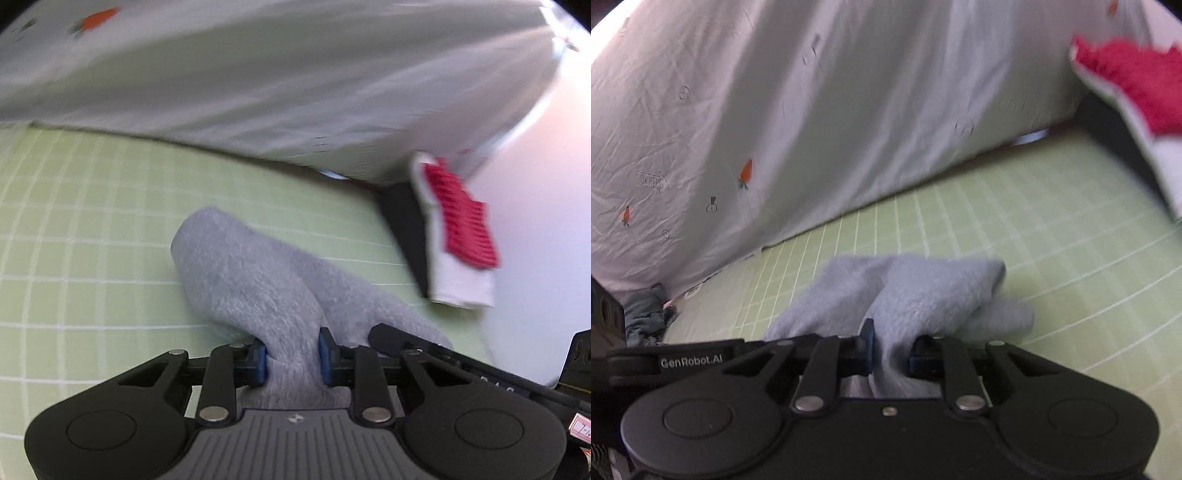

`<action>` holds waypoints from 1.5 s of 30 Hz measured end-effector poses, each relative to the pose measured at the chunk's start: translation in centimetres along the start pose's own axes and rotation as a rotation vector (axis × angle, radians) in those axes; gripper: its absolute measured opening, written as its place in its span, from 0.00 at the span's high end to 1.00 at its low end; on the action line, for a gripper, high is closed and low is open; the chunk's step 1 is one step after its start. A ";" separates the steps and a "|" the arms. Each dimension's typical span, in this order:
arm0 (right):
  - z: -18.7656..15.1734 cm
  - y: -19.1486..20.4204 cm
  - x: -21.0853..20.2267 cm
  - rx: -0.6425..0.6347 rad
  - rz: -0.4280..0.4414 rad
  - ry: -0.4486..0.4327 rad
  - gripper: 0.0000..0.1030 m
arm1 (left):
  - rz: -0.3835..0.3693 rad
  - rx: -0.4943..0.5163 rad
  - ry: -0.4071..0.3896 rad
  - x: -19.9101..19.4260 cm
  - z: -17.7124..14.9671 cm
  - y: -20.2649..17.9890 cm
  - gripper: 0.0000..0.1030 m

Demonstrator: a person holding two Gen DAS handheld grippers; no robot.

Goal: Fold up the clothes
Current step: 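Grasp the grey bundle with the left gripper while the right gripper grasps its other end, then carry the grey bundle with both grippers onto the white and red clothes stack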

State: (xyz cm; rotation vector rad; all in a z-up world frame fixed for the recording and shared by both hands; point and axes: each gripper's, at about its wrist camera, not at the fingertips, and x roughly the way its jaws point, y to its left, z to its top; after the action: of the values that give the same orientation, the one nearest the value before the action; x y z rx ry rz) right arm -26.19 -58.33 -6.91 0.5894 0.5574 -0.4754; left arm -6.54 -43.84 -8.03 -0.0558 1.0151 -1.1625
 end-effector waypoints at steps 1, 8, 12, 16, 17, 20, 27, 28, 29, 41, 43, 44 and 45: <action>-0.2 -0.1 -1.1 -0.002 -0.020 -0.019 0.84 | -0.026 0.013 0.000 -0.1 -0.1 -0.7 0.73; -1.5 -3.6 -7.8 0.076 -0.113 -0.125 0.84 | -0.163 0.081 0.017 0.6 -1.5 -7.1 0.73; -1.4 -6.3 -11.1 0.049 -0.143 -0.183 0.84 | -0.206 0.144 0.008 1.7 -1.6 -12.1 0.73; 1.1 -10.8 -14.2 0.044 -0.137 -0.244 0.84 | -0.241 0.158 -0.042 3.8 -0.1 -17.8 0.73; 2.1 -11.9 -14.8 0.039 -0.132 -0.259 0.84 | -0.249 0.152 -0.061 4.5 0.5 -19.3 0.73; 6.5 -15.9 -16.6 -0.012 -0.117 -0.325 0.85 | -0.272 0.139 -0.124 6.6 2.4 -24.1 0.73; 18.6 -24.5 -19.5 -0.143 -0.069 -0.505 0.85 | -0.311 0.206 -0.346 11.8 9.8 -35.2 0.73; 20.3 -25.5 -19.6 -0.157 -0.067 -0.528 0.85 | -0.307 0.202 -0.366 12.8 10.7 -36.1 0.72; 21.8 -26.5 -19.3 -0.180 -0.068 -0.542 0.85 | -0.294 0.195 -0.381 13.8 11.5 -36.8 0.70; 25.8 -37.6 -1.7 -0.099 -0.198 -0.249 0.49 | 0.200 0.184 -0.092 30.8 12.4 -33.8 0.35; 25.5 -38.6 1.0 -0.088 -0.225 -0.194 0.42 | 0.223 0.182 -0.073 32.3 12.3 -33.0 0.26; 25.2 -38.6 1.9 -0.096 -0.235 -0.176 0.42 | 0.225 0.168 -0.070 32.9 12.5 -32.3 0.20; 24.9 -38.5 2.4 -0.122 -0.243 -0.174 0.38 | 0.223 0.151 -0.068 33.2 12.6 -31.9 0.13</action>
State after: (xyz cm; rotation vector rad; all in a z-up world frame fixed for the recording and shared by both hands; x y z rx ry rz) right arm -37.35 -102.86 -5.86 0.3608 0.4894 -0.7098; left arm -20.31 -89.49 -5.18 0.1337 0.8482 -1.0226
